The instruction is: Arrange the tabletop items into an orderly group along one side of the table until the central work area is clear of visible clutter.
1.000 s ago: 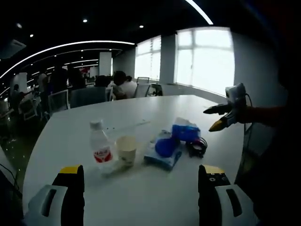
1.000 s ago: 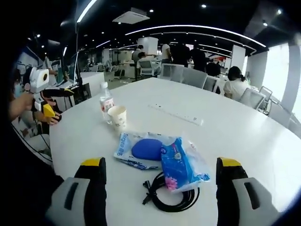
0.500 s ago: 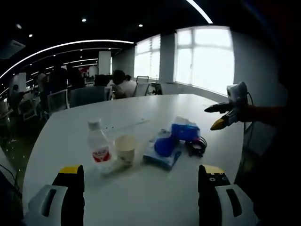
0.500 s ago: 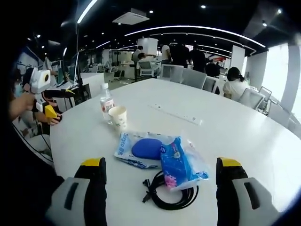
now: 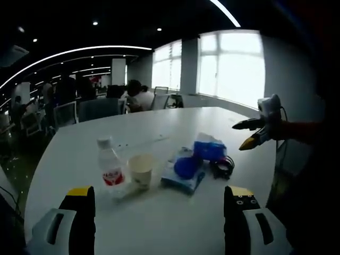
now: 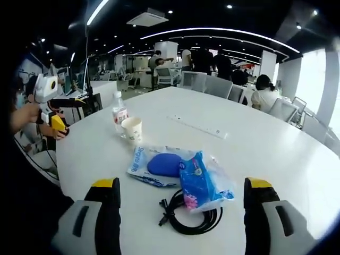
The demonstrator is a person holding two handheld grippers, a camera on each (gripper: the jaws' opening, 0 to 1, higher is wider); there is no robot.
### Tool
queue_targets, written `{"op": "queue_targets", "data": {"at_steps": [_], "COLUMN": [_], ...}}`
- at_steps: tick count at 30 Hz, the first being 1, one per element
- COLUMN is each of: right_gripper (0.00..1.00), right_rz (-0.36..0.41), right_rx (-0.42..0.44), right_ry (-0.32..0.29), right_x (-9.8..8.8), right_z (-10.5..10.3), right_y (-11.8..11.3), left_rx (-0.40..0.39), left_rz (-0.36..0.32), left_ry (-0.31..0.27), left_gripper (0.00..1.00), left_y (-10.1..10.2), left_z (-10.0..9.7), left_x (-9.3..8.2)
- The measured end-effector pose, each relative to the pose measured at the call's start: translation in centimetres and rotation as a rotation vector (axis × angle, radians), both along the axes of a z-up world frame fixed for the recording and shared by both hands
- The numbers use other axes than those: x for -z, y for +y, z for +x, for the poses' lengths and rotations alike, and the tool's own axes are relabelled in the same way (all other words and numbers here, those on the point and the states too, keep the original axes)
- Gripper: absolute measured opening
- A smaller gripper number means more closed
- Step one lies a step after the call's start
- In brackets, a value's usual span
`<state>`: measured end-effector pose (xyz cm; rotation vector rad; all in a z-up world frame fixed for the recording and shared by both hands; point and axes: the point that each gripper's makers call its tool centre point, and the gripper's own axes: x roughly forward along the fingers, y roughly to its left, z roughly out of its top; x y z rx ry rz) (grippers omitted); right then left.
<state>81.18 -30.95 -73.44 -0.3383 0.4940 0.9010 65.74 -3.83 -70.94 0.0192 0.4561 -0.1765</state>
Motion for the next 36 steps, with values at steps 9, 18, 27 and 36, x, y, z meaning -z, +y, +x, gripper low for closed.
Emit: {"op": "queue_targets", "data": {"at_steps": [9, 18, 27, 36], "right_gripper": [0.93, 0.93, 0.92, 0.9], "right_rz": [0.014, 0.026, 0.029, 0.031], "right_rx": [-0.003, 0.01, 0.02, 0.029], "right_ry": [0.003, 0.014, 0.022, 0.028], "right_x": [-0.1, 0.1, 0.2, 0.5], "right_z": [0.2, 0.2, -0.1, -0.1], "right_y": [0.2, 0.0, -0.6, -1.2], "left_rx": [-0.008, -0.006, 0.009, 0.023], "left_rz": [0.001, 0.007, 0.007, 0.003], "left_ry": [-0.002, 0.005, 0.007, 0.002], "left_gripper": [1.0, 1.0, 1.0, 1.0], "left_y": [0.4, 0.3, -0.7, -1.8], "left_z": [0.1, 0.3, 0.7, 1.1], "left_x": [0.1, 0.2, 0.2, 0.2]}}
